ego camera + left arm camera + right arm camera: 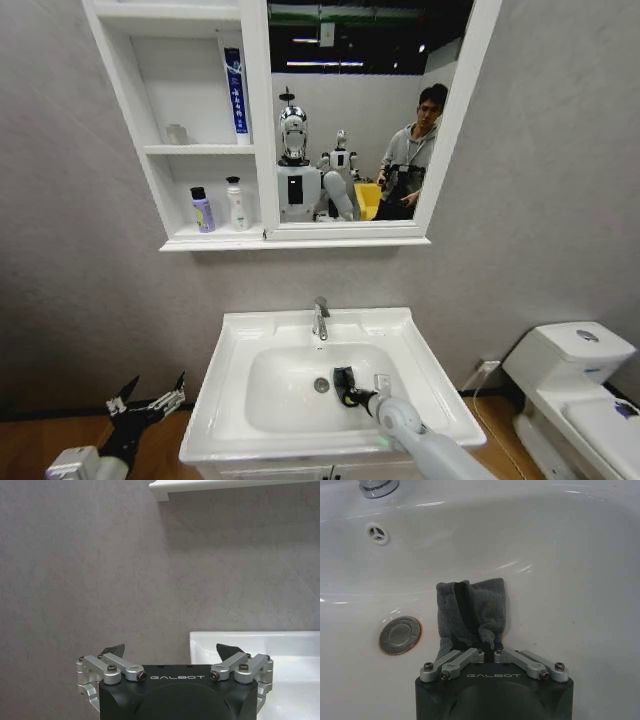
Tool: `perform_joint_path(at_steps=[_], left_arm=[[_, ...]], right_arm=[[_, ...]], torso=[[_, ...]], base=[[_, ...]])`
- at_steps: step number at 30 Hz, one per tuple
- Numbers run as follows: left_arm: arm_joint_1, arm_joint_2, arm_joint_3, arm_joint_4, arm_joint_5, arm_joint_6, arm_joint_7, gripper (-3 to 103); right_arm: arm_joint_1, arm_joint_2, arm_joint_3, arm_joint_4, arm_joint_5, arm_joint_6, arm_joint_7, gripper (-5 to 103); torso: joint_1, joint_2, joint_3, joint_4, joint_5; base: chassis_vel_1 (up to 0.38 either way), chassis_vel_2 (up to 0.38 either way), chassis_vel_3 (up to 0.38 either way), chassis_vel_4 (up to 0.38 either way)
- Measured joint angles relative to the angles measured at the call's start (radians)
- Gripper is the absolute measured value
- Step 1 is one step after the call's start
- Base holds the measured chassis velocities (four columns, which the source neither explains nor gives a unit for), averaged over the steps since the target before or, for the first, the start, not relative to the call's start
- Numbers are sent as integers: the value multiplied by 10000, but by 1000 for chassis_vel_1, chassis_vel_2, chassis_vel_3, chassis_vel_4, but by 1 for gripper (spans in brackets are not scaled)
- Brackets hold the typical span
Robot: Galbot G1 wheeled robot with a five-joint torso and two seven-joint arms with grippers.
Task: Move facial cleanser and shampoo from washbasin to cabinet, then wipe washbasin with towel.
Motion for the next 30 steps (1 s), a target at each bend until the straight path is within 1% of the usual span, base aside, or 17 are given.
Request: perform_joint_path(at_steps=[4,7,11,14,18,20,22,24,26,30], left_arm=[[0,0,0,0,0,0,0,100],[0,0,0,0,0,0,0,100],[0,0,0,0,0,0,0,100],[0,0,0,0,0,0,0,100],[-1,0,0,0,0,0,0,100],[0,0,0,0,0,0,0,100],[0,0,0,0,0,0,0,100],[0,0,0,0,0,0,0,100],[-1,0,0,-1,0,0,0,100],[-1,0,0,0,0,0,0,100]], right_arm=[[-98,-200,87,152,-149,49,276,3],[-195,-481,272,310,-531,230,596,3],[-298,-693,467,507,-607,340,766,3],[-573,-1060,834,1090,-545,422,1057,3],[-763,-1302,1151,1574,-505,446,1168,3],[-821,-1400,1316,1775,-657,523,1173,3],[-842,-1539,1648,2106,-1262,771,1102,3],[-817,-1581,1787,2204,-1417,862,1046,3],[-759,-1609,1923,2251,-1444,918,943,3],[-433,-1533,2227,1870,-1191,1082,440,3]], torso=[[0,0,1,-2,-1],[0,-1,3,-4,0],[1,-4,5,-6,1],[4,-7,7,-17,-4],[4,-7,8,-21,-6],[5,-7,8,-20,-6],[4,-7,5,-16,-7],[4,-6,4,-15,-10],[5,-6,4,-13,-8],[4,-4,3,-9,-9]], base=[[0,0,0,0],[0,0,0,0],[0,0,0,0],[0,0,0,0],[0,0,0,0],[0,0,0,0],[0,0,0,0],[0,0,0,0],[0,0,0,0],[0,0,0,0]])
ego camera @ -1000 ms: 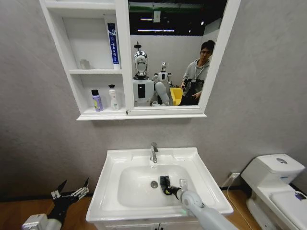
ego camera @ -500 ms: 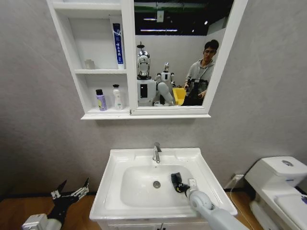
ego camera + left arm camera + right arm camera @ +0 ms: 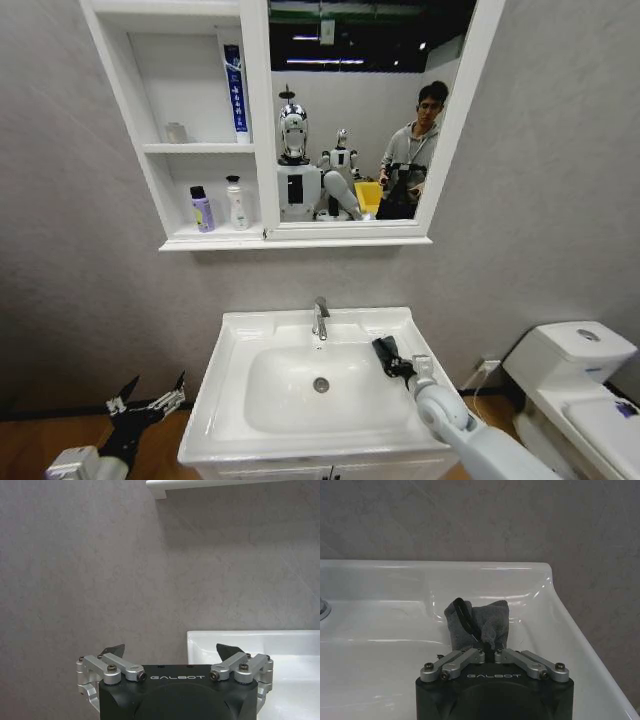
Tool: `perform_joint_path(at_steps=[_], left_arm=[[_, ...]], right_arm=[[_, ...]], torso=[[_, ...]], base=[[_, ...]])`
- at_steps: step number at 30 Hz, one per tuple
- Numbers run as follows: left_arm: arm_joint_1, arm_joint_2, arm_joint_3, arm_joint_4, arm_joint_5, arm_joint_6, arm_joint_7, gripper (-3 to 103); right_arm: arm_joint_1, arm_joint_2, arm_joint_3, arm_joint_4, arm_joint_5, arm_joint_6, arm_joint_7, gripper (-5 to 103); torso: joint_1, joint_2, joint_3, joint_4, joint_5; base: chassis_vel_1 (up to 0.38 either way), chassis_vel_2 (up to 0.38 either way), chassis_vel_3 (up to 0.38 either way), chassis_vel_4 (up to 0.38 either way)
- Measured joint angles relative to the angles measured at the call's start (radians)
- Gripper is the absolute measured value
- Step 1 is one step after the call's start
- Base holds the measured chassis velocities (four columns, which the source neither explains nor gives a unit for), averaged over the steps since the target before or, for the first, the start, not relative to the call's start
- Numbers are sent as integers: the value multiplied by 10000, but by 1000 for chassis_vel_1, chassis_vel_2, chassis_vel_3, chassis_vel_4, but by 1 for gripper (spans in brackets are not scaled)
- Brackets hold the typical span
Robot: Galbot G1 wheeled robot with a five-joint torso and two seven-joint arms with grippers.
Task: Move facial cleanser and shampoo from washbasin to cabinet, then wipe washbasin with towel.
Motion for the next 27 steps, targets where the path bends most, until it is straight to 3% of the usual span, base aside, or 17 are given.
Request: perform_joint_path(at_steps=[6,13,20,27], left_arm=[[0,0,0,0,0,0,0,100],[0,0,0,0,0,0,0,100],[0,0,0,0,0,0,0,100],[0,0,0,0,0,0,0,100]], right_arm=[[675,288,247,-1131,157,97,-968,3],[1712,643,365,-2699,1456,-6,-1889,3],[2464,1119,204,-3489,2517,-236,-2010,3],[3103,1570,-377,-3519,2705,-309,-2202,3]], torso=[[0,0,0,1,4],[-2,1,0,-1,2],[-2,2,0,-2,2],[-2,1,0,3,4]], base=[[0,0,0,0],[0,0,0,0],[0,0,0,0],[0,0,0,0]])
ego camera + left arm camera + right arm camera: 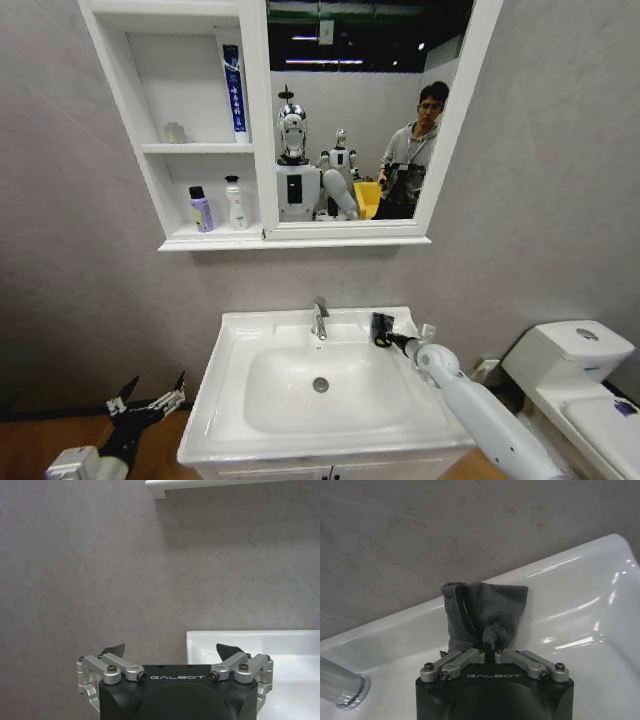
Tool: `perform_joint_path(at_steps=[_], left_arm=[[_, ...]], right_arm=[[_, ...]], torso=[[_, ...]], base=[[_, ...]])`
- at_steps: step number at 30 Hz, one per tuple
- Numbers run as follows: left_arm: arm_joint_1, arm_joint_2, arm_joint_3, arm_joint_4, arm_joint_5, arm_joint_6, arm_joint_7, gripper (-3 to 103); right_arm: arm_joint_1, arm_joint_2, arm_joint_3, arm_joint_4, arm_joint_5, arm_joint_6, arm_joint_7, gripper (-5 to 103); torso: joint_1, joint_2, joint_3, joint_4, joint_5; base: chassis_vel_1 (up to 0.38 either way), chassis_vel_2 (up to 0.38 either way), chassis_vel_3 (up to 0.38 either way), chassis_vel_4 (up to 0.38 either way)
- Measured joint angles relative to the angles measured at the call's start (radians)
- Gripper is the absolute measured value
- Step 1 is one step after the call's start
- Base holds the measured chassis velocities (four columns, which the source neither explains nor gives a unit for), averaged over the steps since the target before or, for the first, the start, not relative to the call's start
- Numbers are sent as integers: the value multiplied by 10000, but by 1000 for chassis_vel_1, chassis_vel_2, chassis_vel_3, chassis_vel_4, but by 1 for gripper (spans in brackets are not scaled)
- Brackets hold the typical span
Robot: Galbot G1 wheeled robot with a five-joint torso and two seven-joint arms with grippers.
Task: Move facial cleanser and shampoo from washbasin to cabinet, then wipe washbasin with towel.
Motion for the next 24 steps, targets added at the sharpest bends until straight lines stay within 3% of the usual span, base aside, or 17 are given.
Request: perform_joint_path(at_steps=[9,15,24], left_arm=[[0,0,0,0,0,0,0,100],[0,0,0,0,0,0,0,100],[0,0,0,0,0,0,0,100]], right_arm=[[-604,164,42,895,-380,40,72,3],[-2097,-552,1534,2423,-1046,126,60,3],[-2828,-1003,2068,2580,-999,-160,-356,3]], torso=[[0,0,0,2,2],[-1,1,-2,-4,-2],[-1,2,-2,-1,1]], base=[[0,0,0,0],[0,0,0,0],[0,0,0,0]])
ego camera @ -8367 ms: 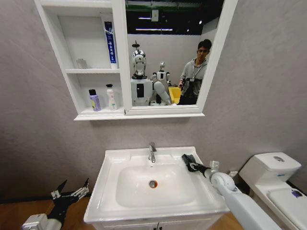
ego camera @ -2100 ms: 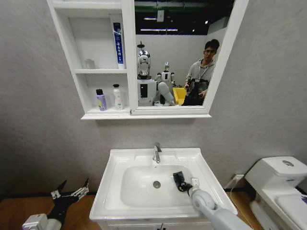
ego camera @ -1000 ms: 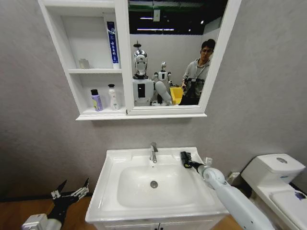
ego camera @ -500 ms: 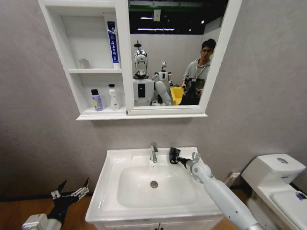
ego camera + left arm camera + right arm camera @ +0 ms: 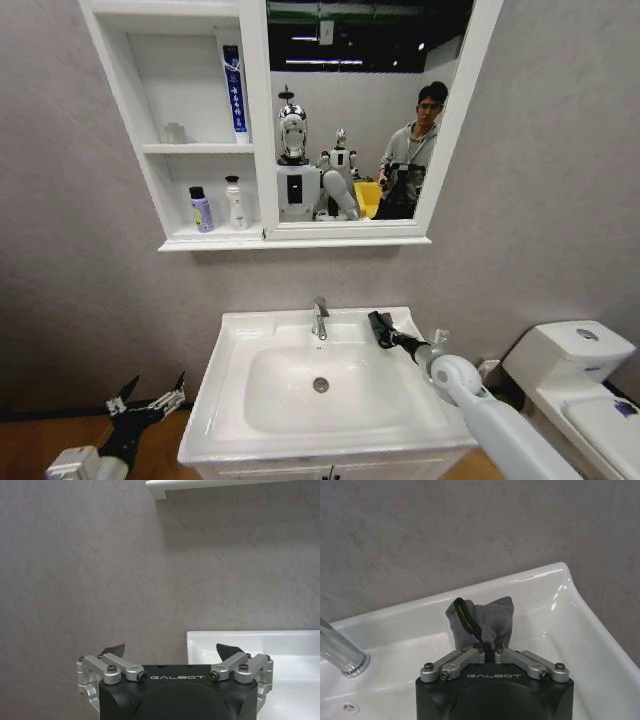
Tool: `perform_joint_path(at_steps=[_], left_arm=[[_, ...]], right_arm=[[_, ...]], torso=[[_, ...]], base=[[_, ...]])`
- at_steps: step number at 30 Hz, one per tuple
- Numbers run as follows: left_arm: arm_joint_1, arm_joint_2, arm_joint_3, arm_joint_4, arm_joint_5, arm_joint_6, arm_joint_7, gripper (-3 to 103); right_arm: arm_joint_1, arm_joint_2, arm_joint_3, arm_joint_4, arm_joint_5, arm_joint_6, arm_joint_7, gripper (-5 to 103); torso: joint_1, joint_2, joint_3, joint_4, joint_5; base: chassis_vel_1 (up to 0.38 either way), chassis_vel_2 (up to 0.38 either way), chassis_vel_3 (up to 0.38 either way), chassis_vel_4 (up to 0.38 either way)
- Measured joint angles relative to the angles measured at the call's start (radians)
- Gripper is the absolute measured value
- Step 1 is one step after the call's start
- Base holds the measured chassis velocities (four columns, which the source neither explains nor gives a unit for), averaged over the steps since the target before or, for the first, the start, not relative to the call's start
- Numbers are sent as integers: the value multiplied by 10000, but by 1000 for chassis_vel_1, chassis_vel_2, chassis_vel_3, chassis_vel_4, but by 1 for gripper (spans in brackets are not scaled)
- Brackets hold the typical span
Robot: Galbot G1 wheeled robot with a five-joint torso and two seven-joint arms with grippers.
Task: Move facial cleanser and shampoo from washbasin to cabinet, then wipe washbasin with towel.
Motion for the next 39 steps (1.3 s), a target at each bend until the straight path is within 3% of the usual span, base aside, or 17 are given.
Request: perform_joint_path(at_steps=[21,27,29,31,35,36,37,39], left_arm=[[0,0,0,0,0,0,0,100],[0,0,0,0,0,0,0,100],[0,0,0,0,0,0,0,100],[0,0,0,0,0,0,0,100],[1,0,0,0,0,0,0,100],[0,0,0,0,0,0,0,100],[0,0,0,0,0,0,0,100],[0,0,0,0,0,0,0,100]], right_arm=[[-752,-318,549,-730,-970,520,-777,0],[-691,-403,493,-801,-1259,749,-1034,26],[-741,-424,494,-754,-1369,814,-1116,26],[-975,-477,497,-622,-2194,1148,-1196,42],[-1271,-512,551,-477,-3077,1543,-1223,53],[-1704,-488,776,-214,-3859,1834,-1148,70],[-1845,-472,860,-141,-4111,1977,-1118,75],[-2021,-444,975,-20,-4359,2161,-1089,75]], torso=[[0,0,0,-2,-1],[0,0,1,-1,-1],[0,0,1,0,0],[1,-1,2,0,0],[2,-1,2,-1,0],[2,0,2,-1,0],[1,0,1,0,-1],[2,-2,2,-1,0]], base=[[0,0,0,0],[0,0,0,0],[0,0,0,0],[0,0,0,0],[0,0,0,0],[0,0,0,0],[0,0,0,0],[0,0,0,0]])
